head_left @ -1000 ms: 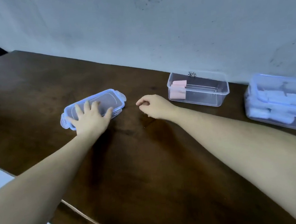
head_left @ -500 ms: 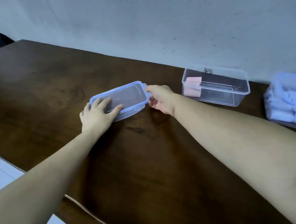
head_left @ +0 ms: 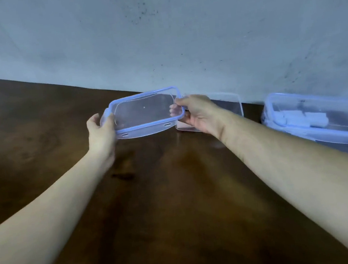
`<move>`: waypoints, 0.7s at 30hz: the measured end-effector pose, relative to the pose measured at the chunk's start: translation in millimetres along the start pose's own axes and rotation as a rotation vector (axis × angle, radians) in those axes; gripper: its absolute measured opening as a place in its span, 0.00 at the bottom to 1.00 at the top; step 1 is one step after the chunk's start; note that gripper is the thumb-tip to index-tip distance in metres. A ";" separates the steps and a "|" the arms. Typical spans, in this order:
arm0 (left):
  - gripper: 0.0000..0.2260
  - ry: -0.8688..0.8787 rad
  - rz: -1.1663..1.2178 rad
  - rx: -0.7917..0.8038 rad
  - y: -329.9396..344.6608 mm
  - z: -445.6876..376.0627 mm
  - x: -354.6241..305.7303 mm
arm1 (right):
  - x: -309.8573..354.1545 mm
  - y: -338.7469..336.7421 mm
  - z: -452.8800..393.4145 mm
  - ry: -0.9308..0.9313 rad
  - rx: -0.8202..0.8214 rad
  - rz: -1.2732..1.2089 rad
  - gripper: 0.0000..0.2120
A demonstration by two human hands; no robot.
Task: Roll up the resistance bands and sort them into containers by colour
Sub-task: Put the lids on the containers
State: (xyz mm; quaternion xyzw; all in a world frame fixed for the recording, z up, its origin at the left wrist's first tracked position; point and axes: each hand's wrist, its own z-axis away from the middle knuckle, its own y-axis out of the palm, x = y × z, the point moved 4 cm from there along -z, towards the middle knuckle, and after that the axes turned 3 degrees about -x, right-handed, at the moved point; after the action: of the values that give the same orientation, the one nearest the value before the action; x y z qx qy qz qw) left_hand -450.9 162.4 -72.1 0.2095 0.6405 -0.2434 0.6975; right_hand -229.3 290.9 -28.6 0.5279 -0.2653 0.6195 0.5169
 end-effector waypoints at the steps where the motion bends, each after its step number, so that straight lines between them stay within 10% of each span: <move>1: 0.31 -0.023 0.042 0.048 11.6 -3.1 -3.8 | 6.9 -10.3 1.1 -0.012 -0.018 -0.028 0.05; 11: 0.32 -0.028 -0.060 0.271 135.6 -2.1 -25.5 | 44.9 -119.9 3.9 -0.268 -0.433 0.462 0.10; 21: 0.27 0.006 -0.195 0.292 186.1 10.6 -22.8 | 18.7 -172.2 -23.4 -0.059 -0.407 0.486 0.18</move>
State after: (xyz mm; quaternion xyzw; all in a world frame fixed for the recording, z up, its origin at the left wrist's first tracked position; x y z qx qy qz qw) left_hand -330.7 305.3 -52.1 0.2461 0.6176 -0.3998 0.6310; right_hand -78.0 374.1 -55.6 0.3525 -0.5168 0.6435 0.4411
